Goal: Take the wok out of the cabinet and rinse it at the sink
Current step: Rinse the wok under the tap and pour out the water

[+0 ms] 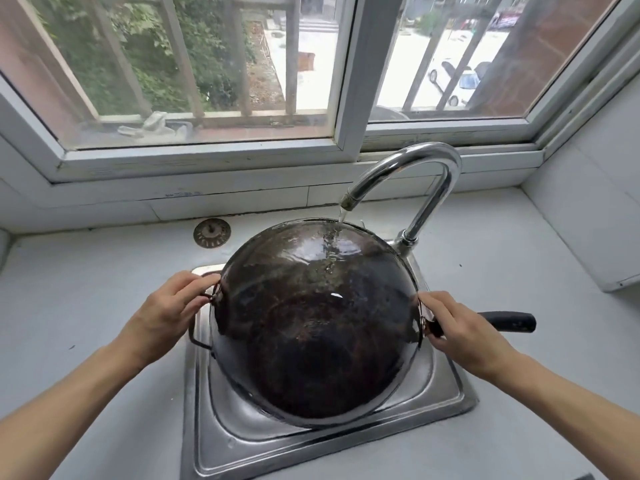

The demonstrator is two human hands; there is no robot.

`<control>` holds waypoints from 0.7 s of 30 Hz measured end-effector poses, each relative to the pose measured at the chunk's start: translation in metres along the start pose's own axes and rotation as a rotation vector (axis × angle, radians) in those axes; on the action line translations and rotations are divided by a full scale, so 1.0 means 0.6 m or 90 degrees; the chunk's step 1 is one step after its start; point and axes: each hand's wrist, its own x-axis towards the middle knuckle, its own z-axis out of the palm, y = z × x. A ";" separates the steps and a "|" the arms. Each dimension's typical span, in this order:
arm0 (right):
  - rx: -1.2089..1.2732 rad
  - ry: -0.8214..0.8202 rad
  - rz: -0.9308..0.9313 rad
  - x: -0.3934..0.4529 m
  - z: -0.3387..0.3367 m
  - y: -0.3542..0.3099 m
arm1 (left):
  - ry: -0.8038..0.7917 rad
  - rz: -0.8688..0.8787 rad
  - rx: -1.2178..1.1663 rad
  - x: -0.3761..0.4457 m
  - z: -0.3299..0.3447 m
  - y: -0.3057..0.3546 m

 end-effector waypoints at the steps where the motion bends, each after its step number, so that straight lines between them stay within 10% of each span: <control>1: 0.004 -0.001 0.001 0.005 0.000 -0.003 | 0.001 0.003 0.003 -0.004 -0.004 0.001; 21: -0.008 0.017 -0.069 0.066 -0.083 -0.083 | 0.075 -0.064 0.048 -0.078 -0.098 0.029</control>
